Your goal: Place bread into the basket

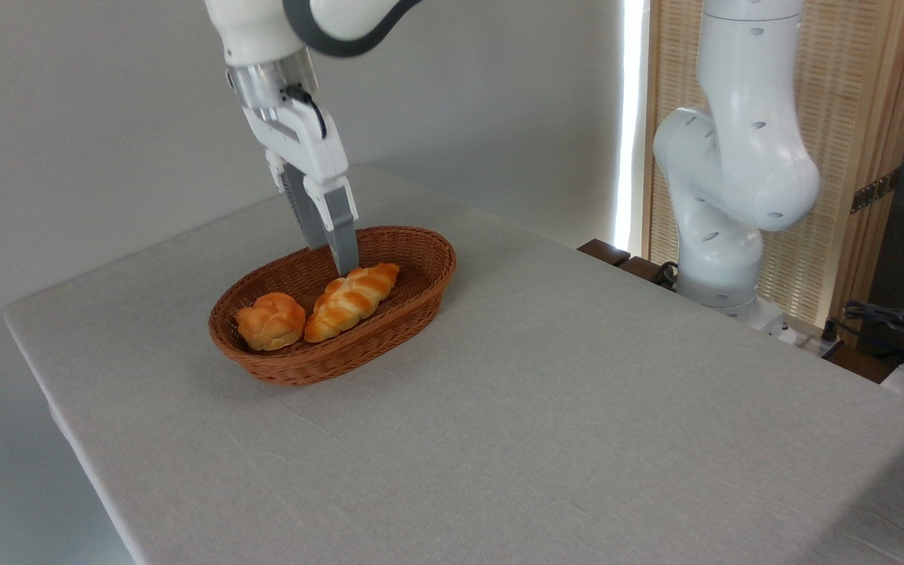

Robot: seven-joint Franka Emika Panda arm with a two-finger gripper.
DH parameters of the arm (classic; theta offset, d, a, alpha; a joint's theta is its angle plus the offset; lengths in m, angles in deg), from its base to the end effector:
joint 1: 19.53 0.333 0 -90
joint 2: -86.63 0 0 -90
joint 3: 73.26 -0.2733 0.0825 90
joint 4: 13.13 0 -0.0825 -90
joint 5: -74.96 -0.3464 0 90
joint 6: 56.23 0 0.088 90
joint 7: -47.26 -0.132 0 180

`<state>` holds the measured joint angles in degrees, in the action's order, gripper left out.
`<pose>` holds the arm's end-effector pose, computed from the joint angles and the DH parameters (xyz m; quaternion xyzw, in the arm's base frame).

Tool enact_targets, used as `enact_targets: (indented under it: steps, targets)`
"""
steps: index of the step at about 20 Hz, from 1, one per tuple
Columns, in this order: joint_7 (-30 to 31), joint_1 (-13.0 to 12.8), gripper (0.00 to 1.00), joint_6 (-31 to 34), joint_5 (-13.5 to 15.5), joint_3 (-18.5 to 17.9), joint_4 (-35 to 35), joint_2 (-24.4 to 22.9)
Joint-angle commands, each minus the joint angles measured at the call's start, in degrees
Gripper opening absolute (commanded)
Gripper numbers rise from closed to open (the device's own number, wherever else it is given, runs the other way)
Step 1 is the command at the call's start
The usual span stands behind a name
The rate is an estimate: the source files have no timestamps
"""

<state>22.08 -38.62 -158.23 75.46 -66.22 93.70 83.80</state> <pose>0.4556 -0.2254 0.4711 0.9018 -0.4319 -0.0176 0.0011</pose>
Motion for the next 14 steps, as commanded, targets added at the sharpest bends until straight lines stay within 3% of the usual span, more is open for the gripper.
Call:
enact_targets:
  steps: [1,6,9,12,14]
  targets:
    - [-7.84,0.02,1.00,6.96,0.64,-6.32,-6.61,-0.60]
    - [-18.49,0.19,1.00,12.78,1.17,-15.46,-13.13,-0.60]
    - [-20.17,0.19,1.00,13.32,1.08,-19.42,-13.84,-0.51]
    - [-19.91,0.37,1.00,13.32,1.08,-21.19,-13.84,-0.42]
    - [-19.91,2.73,1.00,13.23,1.17,-20.32,-13.84,-0.42]
